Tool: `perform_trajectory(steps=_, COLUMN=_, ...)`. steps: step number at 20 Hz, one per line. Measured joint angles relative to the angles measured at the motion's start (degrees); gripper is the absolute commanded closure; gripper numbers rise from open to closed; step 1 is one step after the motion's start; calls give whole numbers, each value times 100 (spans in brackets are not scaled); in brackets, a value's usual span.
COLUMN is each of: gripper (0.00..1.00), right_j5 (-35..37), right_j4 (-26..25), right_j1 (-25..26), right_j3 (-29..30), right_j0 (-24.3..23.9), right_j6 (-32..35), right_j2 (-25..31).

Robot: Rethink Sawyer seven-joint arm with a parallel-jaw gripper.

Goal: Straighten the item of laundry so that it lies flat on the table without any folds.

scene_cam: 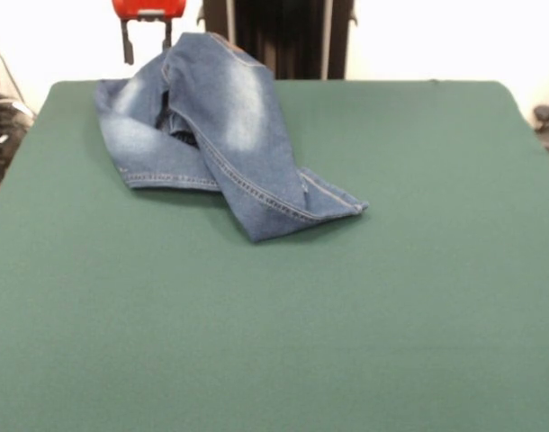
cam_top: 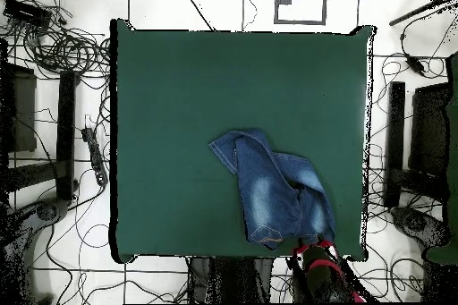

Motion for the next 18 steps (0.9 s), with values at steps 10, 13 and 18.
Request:
perform_trajectory(steps=10, gripper=0, right_j5=859, right_j4=43, right_j1=-397, right_j3=-221, right_j0=177, right_j6=0, right_j2=0)
perform_trajectory(steps=13, gripper=0, right_j5=1090, right_j4=43, right_j1=-508, right_j3=-295, right_j0=185, right_j6=0, right_j2=-1)
perform_trajectory(steps=18, gripper=0, right_j5=1555, right_j4=54, right_j1=-731, right_j3=-475, right_j0=243, right_j6=0, right_j2=0)
